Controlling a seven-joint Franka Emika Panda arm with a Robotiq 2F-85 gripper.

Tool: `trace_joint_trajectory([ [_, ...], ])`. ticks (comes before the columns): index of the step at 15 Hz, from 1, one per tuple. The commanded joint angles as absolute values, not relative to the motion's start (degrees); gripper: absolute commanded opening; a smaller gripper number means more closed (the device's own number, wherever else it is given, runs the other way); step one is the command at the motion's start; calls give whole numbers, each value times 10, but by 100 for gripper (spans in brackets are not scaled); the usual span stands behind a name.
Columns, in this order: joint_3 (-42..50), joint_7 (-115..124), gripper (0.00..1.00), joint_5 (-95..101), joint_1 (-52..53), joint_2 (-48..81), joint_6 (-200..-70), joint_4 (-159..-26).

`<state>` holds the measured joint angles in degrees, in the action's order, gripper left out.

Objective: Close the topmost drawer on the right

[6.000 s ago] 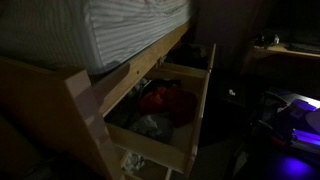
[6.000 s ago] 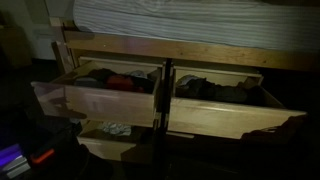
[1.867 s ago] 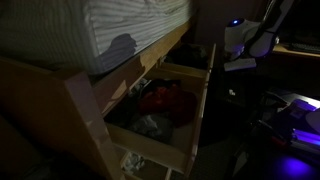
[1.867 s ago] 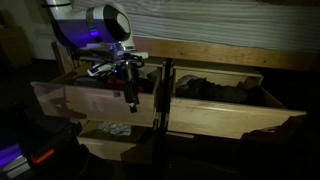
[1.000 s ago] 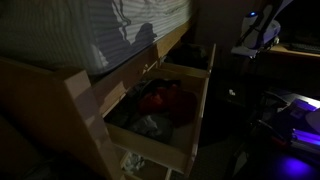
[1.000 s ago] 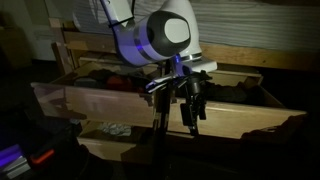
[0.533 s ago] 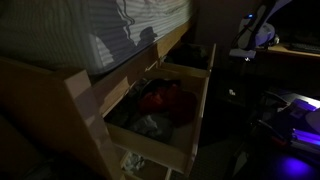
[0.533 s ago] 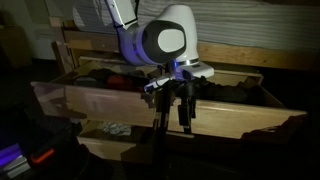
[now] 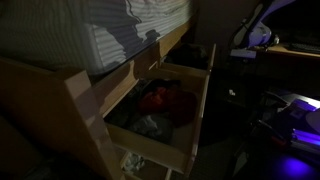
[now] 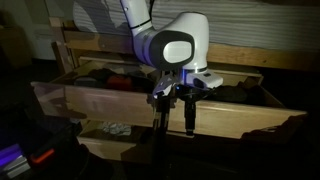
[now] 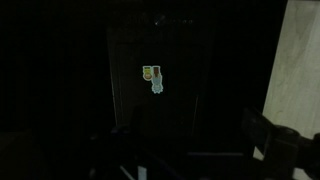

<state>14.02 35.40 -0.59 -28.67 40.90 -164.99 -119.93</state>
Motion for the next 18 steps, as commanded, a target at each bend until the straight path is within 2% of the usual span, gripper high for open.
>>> trace_joint_trajectory([
  [1,177,335,100,-62,-241,409,-1671,-1210],
  [6,31,121,100,-129,-371,425,-1637,-1159],
  [9,-25,12,100,-163,-425,439,-1578,-1124],
  [10,22,61,100,-164,-370,422,-1617,-1157],
  [14,-1,19,100,-170,-400,434,-1588,-1132],
  [15,-18,12,100,-189,-411,429,-1626,-1147],
  [18,-27,26,100,-198,-375,450,-1637,-1136],
])
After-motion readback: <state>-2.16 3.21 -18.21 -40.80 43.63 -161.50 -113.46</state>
